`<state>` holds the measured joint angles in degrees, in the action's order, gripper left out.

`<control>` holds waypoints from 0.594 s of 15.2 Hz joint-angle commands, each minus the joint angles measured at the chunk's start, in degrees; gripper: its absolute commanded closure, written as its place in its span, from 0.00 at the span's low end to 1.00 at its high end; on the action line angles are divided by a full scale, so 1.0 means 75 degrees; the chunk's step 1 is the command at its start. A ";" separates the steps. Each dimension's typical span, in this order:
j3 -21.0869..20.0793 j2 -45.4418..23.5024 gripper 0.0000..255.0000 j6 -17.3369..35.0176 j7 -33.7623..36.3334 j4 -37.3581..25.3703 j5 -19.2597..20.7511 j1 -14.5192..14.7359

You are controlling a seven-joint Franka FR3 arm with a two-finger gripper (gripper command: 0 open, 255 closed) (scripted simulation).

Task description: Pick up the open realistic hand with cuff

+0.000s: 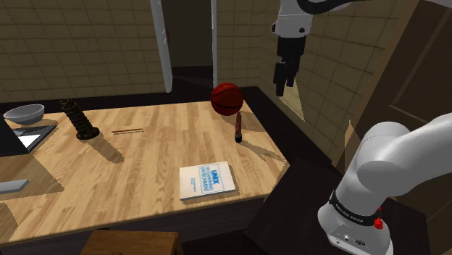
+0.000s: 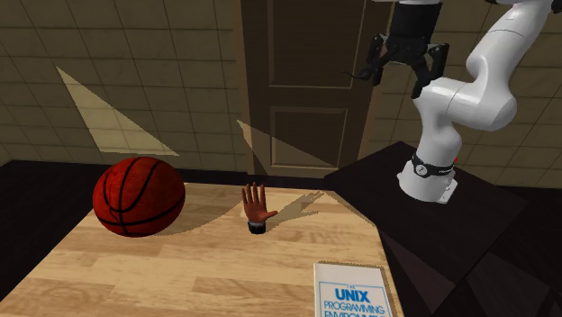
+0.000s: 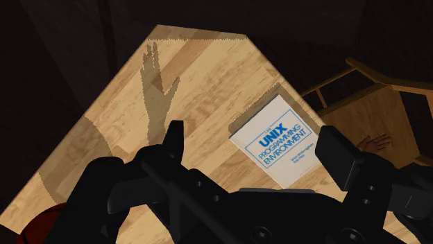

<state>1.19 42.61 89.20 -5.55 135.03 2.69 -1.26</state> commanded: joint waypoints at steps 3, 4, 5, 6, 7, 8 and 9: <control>-0.0229 -0.0293 0.00 0.0570 0.0660 0.0216 -0.0070 -0.0140; -0.0339 -0.0462 0.00 0.0853 0.0988 0.0302 -0.0095 -0.0211; -0.0449 -0.0645 0.00 0.1135 0.1316 0.0373 -0.0113 -0.0284; -0.0556 -0.0841 0.00 0.1415 0.1644 0.0430 -0.0124 -0.0359; -0.0660 -0.1049 0.00 0.1691 0.1973 0.0473 -0.0126 -0.0437; -0.0761 -0.1270 0.00 0.1963 0.2302 0.0502 -0.0120 -0.0516; -0.0858 -0.1501 0.00 0.2230 0.2633 0.0516 -0.0104 -0.0598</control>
<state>-4.62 33.55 103.55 11.55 139.04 1.73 -4.99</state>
